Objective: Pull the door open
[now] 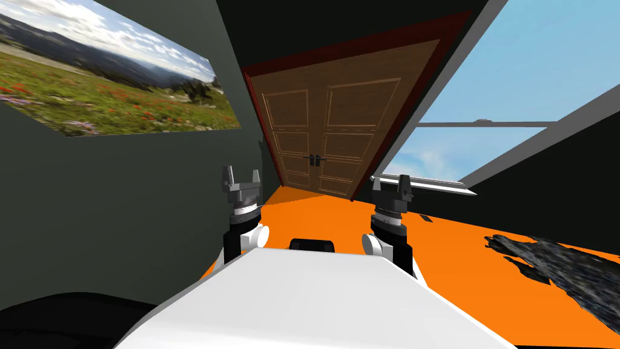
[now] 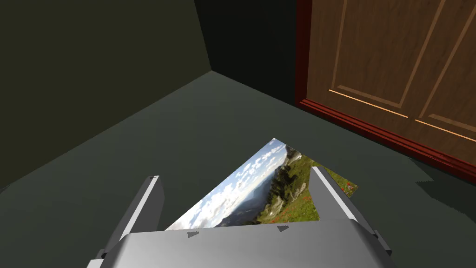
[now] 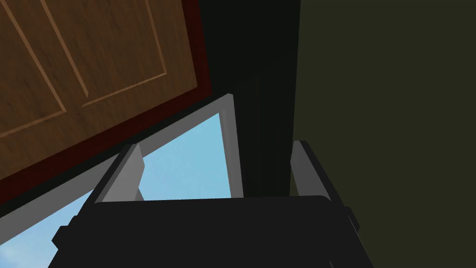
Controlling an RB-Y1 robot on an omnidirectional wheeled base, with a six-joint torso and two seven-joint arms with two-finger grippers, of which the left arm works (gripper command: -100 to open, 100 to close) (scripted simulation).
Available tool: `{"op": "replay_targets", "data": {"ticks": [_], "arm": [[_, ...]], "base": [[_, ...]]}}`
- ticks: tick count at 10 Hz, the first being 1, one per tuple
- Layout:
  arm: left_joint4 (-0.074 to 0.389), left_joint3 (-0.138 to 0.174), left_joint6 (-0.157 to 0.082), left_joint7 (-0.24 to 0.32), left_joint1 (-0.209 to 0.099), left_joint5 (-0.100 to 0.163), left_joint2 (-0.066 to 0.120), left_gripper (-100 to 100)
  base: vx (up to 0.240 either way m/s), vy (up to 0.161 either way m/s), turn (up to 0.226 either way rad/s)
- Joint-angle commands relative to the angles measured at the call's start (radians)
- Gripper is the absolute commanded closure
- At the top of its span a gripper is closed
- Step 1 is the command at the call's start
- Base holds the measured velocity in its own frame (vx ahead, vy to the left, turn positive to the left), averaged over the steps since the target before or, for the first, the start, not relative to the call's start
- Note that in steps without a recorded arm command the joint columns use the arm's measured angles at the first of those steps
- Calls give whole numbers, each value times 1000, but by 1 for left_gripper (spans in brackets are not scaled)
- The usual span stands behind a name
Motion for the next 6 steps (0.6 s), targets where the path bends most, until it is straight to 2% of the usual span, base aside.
{"op": "replay_targets", "data": {"ticks": [1,4,6], "arm": [[32,4,6,5,-13,2,15,-100],[100,12,18,15,-40,5,44,-100],[128,16,23,19,-51,7,56,-100]], "base": [[-28,68,-46],[139,-36,-94],[121,-34,-53]]}}
